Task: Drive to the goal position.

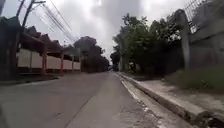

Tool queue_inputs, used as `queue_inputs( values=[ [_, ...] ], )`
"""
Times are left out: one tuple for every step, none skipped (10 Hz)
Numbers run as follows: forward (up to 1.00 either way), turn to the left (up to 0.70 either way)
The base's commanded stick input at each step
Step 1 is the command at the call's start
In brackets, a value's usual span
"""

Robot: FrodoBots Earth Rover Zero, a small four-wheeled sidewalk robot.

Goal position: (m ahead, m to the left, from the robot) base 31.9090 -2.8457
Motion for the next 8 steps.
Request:
queue_inputs(
  values=[
    [0.70, 0.00],
    [0.70, 0.00],
    [0.70, 0.00],
    [0.70, 0.00],
    [0.70, 0.00],
    [0.70, 0.00],
    [0.70, 0.00],
    [0.70, 0.00]
  ],
)
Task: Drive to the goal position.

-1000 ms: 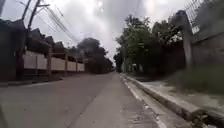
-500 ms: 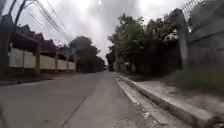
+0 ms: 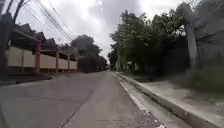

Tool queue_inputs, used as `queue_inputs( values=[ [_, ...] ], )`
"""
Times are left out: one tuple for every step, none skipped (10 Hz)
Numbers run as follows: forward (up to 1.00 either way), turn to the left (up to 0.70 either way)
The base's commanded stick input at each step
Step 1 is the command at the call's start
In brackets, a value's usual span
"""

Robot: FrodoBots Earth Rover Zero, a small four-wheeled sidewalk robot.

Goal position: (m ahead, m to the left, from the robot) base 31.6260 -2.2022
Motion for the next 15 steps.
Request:
queue_inputs(
  values=[
    [0.70, 0.00],
    [0.70, 0.00],
    [0.70, 0.00],
    [0.70, 0.00],
    [0.70, 0.00],
    [0.70, 0.00],
    [0.70, 0.00],
    [0.70, 0.00],
    [0.70, 0.00],
    [0.70, -0.06],
    [0.70, -0.17],
    [0.70, -0.02],
    [0.70, 0.00],
    [0.70, 0.00],
    [0.70, 0.00]
  ],
)
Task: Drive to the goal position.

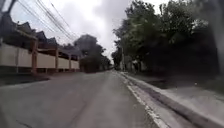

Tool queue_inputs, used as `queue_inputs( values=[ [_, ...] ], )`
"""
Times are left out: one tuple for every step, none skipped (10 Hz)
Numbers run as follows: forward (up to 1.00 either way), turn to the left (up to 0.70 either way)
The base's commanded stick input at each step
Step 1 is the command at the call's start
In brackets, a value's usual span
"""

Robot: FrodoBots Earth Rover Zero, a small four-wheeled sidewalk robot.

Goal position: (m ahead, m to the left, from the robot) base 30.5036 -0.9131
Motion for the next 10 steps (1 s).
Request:
queue_inputs(
  values=[
    [0.70, 0.00],
    [0.70, 0.00],
    [0.70, 0.00],
    [0.70, 0.00],
    [0.70, 0.00],
    [0.70, 0.00],
    [0.70, 0.00],
    [0.70, 0.00],
    [0.70, 0.00],
    [0.70, 0.00]
  ],
)
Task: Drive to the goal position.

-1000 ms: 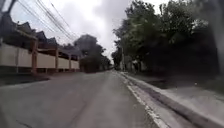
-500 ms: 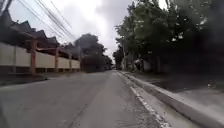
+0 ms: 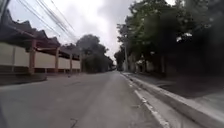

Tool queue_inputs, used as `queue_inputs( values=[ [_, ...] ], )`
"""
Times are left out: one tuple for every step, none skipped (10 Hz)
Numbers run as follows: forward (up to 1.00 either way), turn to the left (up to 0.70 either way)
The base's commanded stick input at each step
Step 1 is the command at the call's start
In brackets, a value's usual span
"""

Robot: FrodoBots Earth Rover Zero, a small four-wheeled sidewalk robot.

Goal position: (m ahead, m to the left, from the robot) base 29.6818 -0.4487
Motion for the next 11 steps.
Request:
queue_inputs(
  values=[
    [0.70, 0.00],
    [0.70, 0.00],
    [0.70, 0.00],
    [0.70, 0.00],
    [0.70, 0.00],
    [0.70, 0.00],
    [0.70, 0.00],
    [0.70, 0.00],
    [0.70, 0.00],
    [0.70, 0.00],
    [0.70, 0.00]
  ],
)
